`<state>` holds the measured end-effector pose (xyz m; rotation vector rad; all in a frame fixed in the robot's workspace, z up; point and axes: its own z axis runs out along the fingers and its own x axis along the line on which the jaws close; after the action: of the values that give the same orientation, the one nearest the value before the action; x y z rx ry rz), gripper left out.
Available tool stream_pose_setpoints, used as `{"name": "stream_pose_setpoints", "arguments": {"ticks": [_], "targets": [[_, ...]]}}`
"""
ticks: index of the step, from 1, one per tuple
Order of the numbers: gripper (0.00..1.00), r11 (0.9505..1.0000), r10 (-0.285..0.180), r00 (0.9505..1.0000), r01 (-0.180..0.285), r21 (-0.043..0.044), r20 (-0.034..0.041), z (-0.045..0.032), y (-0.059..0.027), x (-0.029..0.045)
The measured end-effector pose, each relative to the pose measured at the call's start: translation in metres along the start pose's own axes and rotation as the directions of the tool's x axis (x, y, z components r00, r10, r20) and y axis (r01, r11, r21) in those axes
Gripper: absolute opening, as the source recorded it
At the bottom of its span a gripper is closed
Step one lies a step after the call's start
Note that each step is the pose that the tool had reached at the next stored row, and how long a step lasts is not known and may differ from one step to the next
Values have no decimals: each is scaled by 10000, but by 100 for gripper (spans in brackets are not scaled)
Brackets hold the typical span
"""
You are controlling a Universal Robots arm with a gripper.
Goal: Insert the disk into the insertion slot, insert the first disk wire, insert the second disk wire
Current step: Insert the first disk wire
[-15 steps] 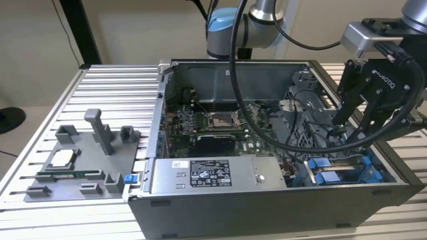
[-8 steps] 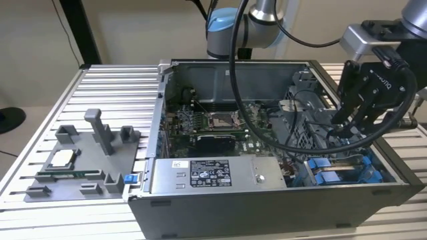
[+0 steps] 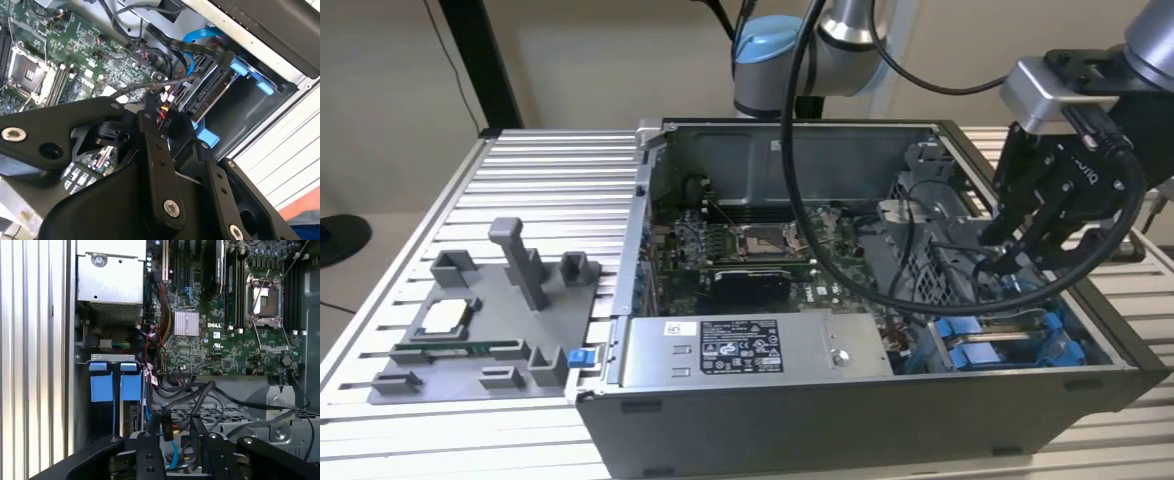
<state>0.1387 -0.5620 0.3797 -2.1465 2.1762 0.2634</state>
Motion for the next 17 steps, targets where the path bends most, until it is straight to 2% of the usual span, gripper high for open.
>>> {"name": "stream_pose_setpoints", "arguments": {"ticks": [3, 5, 13, 17], "targets": [[100, 9997, 100, 9999, -99, -241, 39, 2, 0, 2], [100, 9993, 138, 9999, -136, -344, 50, 4, 0, 3], [100, 9992, 143, 9999, -139, -370, 83, 3, -2, 11], [100, 9992, 137, 9998, -132, -372, 131, -2, -18, 23]]}}
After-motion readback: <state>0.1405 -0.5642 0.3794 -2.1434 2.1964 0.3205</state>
